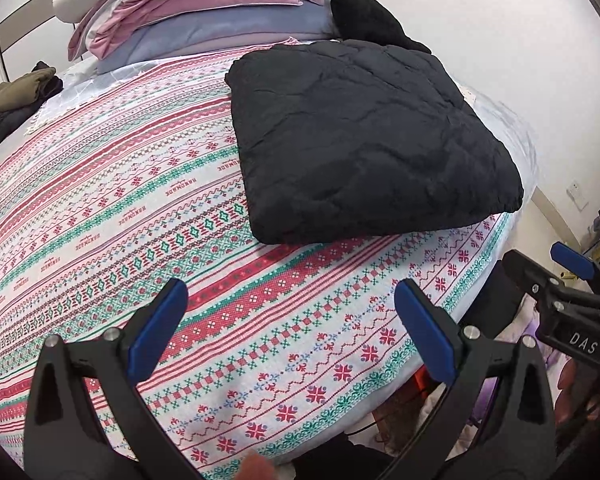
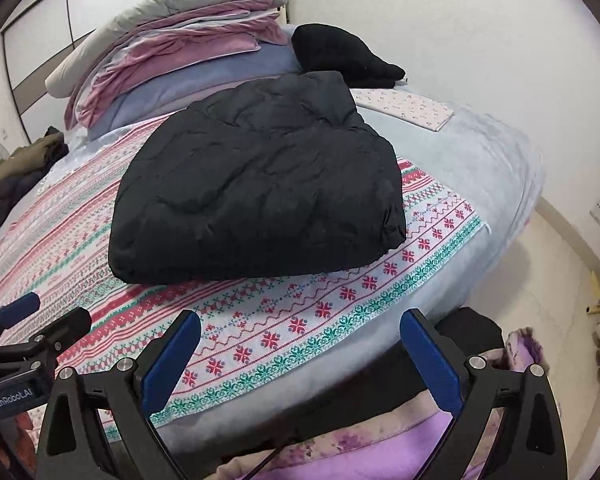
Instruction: Fold large clothes
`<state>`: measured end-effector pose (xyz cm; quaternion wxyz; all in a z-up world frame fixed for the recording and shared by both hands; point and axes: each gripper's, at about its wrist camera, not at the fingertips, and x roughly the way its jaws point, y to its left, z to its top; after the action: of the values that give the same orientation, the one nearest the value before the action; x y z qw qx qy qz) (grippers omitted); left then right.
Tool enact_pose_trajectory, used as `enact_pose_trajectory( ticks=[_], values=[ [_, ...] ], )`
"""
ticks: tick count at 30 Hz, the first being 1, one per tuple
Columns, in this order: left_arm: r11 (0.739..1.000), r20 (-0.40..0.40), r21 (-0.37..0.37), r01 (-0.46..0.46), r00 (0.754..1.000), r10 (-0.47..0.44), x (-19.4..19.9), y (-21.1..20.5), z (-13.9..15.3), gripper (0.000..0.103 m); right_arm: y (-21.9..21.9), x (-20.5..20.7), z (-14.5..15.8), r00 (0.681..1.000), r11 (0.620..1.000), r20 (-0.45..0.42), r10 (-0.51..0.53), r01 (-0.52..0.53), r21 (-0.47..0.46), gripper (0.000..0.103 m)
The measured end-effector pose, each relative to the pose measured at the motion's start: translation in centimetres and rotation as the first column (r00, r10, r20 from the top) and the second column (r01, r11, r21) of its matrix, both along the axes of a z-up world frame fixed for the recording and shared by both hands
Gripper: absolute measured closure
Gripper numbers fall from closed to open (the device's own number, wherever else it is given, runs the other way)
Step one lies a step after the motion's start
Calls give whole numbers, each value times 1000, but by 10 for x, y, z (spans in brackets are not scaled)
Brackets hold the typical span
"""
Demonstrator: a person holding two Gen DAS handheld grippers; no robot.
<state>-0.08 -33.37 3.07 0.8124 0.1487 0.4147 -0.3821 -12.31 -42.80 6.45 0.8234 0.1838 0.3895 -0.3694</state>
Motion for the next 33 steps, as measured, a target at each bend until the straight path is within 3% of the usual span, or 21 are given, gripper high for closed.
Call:
enact_pose_trajectory(
  ticks=[33],
  values=[
    [1000,-24,1,9,1000,-9,1,-1,-2,1,3,3,-1,1000,1000,4,4,-4,15,2]
  ],
)
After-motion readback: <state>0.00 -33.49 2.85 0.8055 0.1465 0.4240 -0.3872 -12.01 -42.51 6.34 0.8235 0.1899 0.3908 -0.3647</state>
